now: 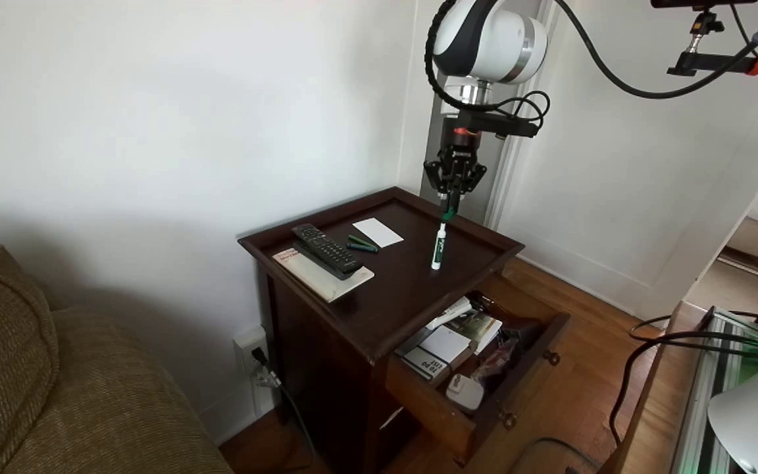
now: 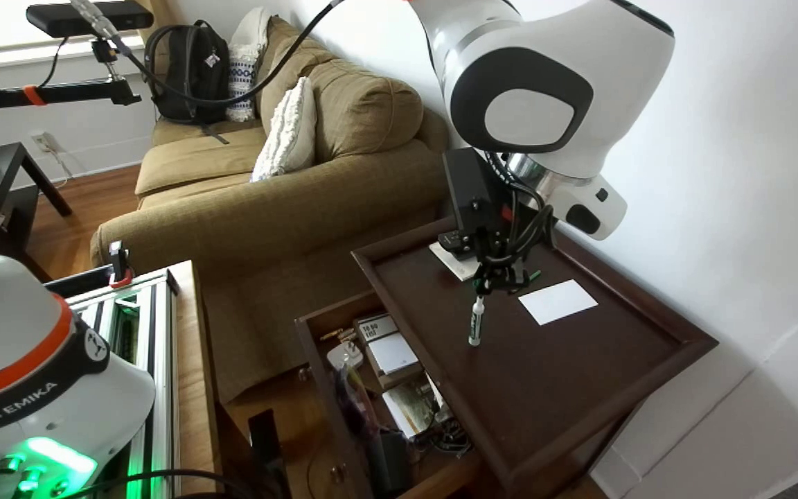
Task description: Put the green cap on the marker
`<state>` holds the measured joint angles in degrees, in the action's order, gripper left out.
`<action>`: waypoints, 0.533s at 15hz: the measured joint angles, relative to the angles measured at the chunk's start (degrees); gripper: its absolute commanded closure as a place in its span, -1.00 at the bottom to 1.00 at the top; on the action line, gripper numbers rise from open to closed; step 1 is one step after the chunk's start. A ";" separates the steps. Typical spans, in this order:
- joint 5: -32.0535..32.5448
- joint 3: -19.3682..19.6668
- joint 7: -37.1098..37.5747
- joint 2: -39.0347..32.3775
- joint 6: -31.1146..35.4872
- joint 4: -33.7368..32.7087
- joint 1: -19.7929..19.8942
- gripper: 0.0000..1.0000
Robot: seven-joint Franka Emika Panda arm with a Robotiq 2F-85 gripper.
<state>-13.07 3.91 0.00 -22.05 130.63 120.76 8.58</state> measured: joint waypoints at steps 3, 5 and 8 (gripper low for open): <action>-0.40 0.00 0.05 -0.53 -1.53 -0.93 0.19 0.91; -0.69 0.00 0.11 -0.99 -2.24 -1.49 0.23 0.91; -0.99 0.00 0.34 -2.03 -2.67 -2.53 0.34 0.91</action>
<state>-14.06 3.92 0.34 -24.07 127.95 118.23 8.93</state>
